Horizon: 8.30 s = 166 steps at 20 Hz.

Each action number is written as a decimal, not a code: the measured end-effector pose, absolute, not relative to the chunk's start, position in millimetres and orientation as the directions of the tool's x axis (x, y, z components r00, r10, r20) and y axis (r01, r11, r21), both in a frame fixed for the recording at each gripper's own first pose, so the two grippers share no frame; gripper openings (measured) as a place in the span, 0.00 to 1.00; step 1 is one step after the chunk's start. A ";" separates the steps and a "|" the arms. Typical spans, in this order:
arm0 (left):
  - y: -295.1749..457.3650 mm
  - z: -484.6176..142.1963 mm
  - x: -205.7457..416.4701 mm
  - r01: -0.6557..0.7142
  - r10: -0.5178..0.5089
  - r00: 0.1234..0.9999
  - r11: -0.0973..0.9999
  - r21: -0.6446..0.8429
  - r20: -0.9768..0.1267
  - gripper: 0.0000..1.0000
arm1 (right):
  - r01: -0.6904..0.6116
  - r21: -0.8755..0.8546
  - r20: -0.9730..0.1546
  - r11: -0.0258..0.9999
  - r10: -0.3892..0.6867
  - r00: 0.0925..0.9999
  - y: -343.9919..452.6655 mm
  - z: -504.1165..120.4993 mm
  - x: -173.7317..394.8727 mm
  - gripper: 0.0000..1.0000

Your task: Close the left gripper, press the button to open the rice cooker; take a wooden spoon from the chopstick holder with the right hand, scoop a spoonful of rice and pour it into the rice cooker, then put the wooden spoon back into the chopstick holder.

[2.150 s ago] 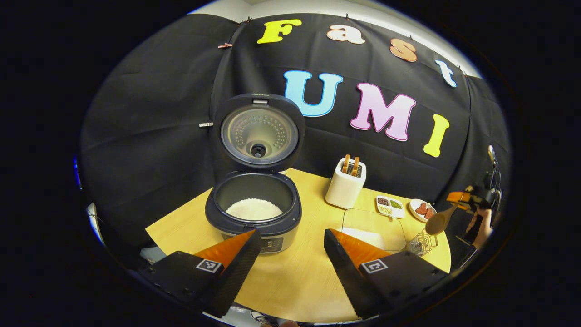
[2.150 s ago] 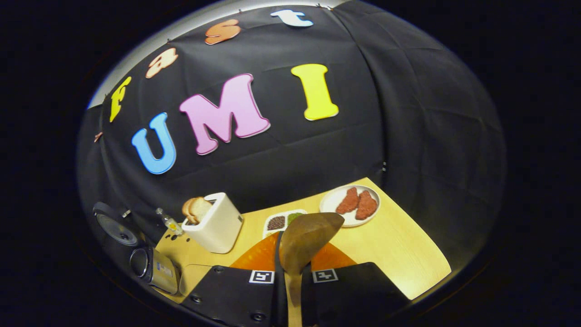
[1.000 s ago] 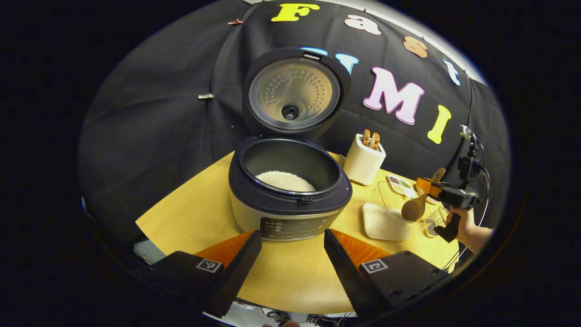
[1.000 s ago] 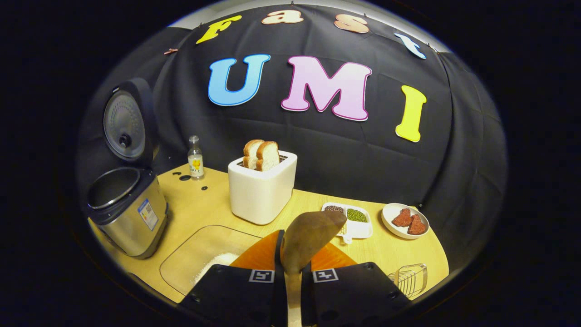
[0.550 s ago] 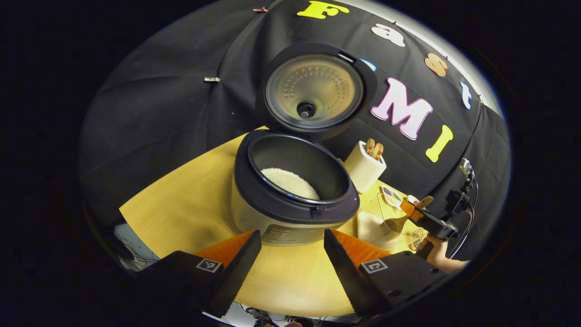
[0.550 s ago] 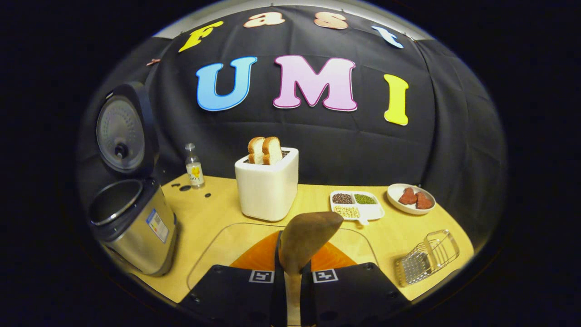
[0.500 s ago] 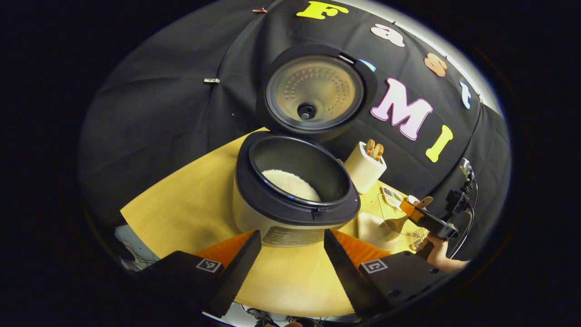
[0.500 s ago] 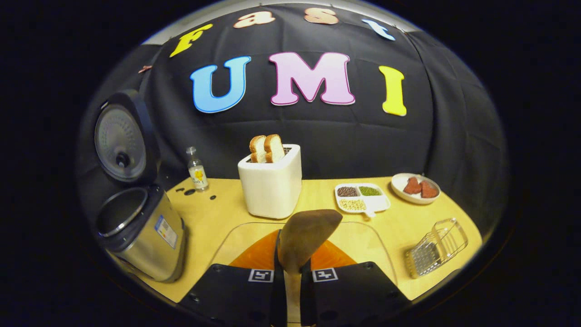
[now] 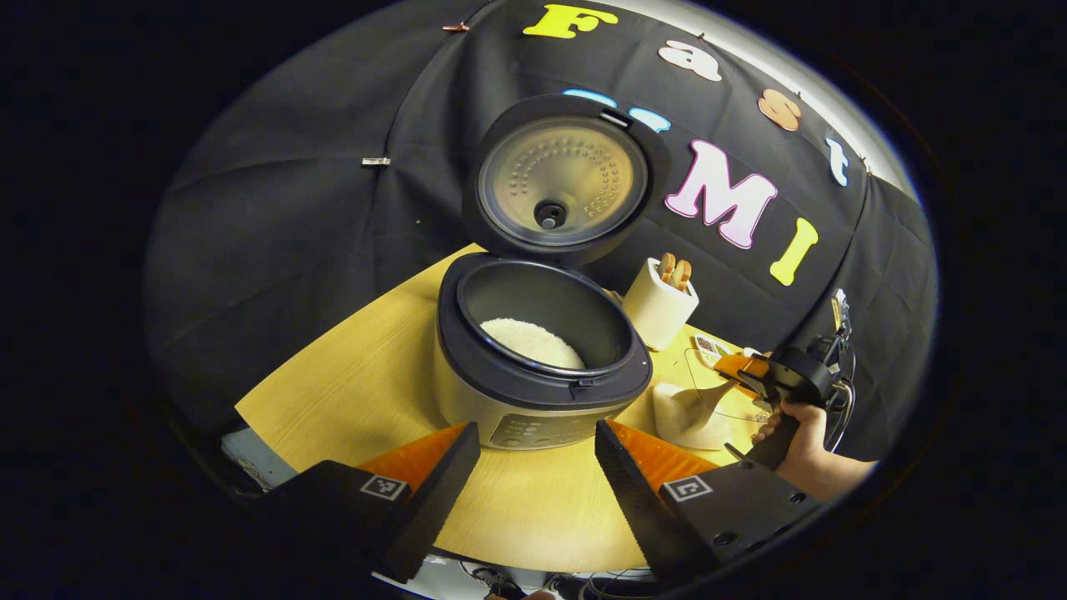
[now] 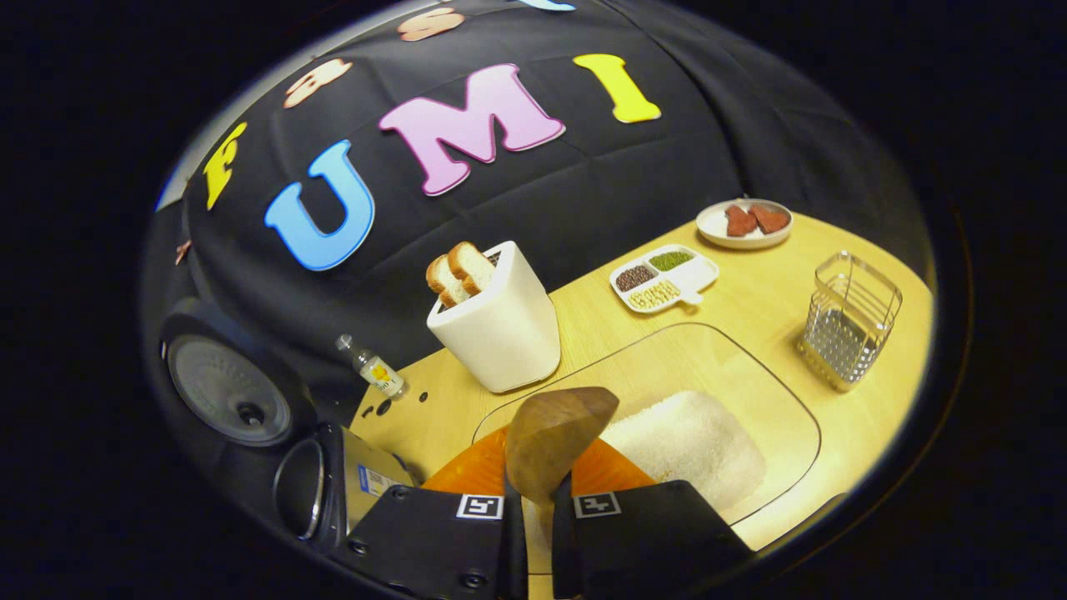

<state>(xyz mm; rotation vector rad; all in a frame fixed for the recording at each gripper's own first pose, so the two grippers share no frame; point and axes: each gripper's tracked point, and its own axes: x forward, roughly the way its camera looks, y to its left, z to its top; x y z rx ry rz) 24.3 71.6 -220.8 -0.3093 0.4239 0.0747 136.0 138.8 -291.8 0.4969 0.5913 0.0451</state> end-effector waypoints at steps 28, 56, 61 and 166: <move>103.9 -164.6 -10.1 -0.182 0.107 0.957 0.945 -0.273 -0.268 0.96 | 0.362 0.864 -0.454 0.350 0.232 0.860 102.5 -159.8 151.8 0.16; 183.7 -179.5 -38.5 -0.289 0.205 0.941 0.901 -0.322 -0.271 0.96 | -0.370 0.551 -0.336 0.748 0.605 0.722 398.1 -138.2 104.9 0.16; 188.9 -187.3 -35.8 -0.275 0.189 0.944 0.902 -0.332 -0.269 0.95 | -0.520 0.363 -0.339 0.774 0.629 0.700 416.0 -150.3 92.4 0.16; 91.1 97.4 181.3 -0.300 0.302 0.953 0.950 -0.091 0.012 0.95 | 0.099 -0.052 -0.276 0.994 -0.110 0.955 -187.5 -91.4 95.6 0.99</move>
